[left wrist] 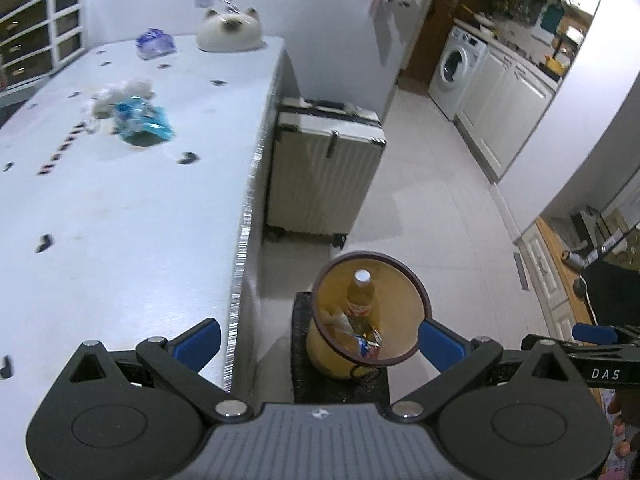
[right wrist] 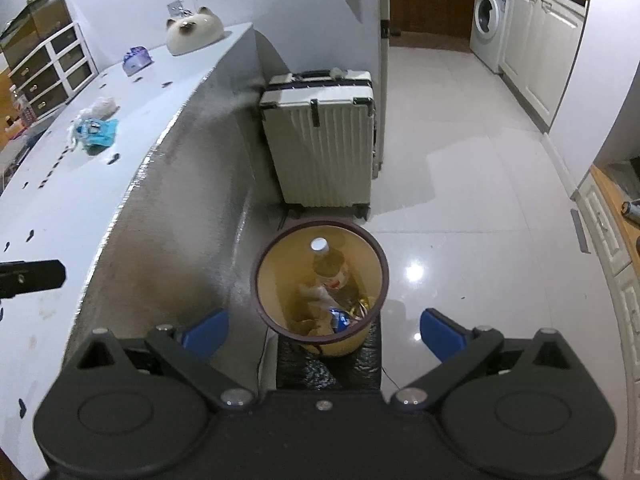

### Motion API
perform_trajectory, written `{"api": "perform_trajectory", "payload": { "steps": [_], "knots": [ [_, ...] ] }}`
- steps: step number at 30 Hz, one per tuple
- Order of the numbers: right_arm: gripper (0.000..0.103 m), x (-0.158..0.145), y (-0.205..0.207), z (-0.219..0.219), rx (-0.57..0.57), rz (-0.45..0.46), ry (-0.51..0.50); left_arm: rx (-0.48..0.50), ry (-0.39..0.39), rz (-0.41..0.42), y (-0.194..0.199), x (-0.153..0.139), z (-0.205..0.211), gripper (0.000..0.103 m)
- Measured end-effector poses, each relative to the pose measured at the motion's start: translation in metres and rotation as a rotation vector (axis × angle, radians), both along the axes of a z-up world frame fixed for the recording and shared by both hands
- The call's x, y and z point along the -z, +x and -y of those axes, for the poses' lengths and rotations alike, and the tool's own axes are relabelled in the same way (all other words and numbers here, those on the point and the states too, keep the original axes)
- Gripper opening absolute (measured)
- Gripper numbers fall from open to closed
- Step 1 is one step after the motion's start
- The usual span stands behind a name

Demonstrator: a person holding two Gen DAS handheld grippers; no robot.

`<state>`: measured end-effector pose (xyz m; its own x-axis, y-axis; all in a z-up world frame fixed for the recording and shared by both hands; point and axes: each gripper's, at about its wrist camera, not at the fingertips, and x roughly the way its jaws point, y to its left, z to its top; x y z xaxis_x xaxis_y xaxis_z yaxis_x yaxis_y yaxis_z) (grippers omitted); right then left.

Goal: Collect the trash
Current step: 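Move both open tools back from the bin toward the table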

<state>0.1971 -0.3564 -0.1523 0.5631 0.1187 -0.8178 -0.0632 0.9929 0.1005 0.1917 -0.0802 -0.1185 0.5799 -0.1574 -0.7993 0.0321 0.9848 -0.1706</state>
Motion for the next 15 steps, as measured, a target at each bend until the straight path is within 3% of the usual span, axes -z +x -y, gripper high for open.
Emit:
{"api": "perform_trajectory", "payload": {
  "steps": [15],
  "knots": [
    [0.103,-0.025,-0.018,-0.104,-0.111,0.082,0.007,-0.143,-0.001,0.065,-0.056,-0.023,-0.107,0.103]
  ]
}}
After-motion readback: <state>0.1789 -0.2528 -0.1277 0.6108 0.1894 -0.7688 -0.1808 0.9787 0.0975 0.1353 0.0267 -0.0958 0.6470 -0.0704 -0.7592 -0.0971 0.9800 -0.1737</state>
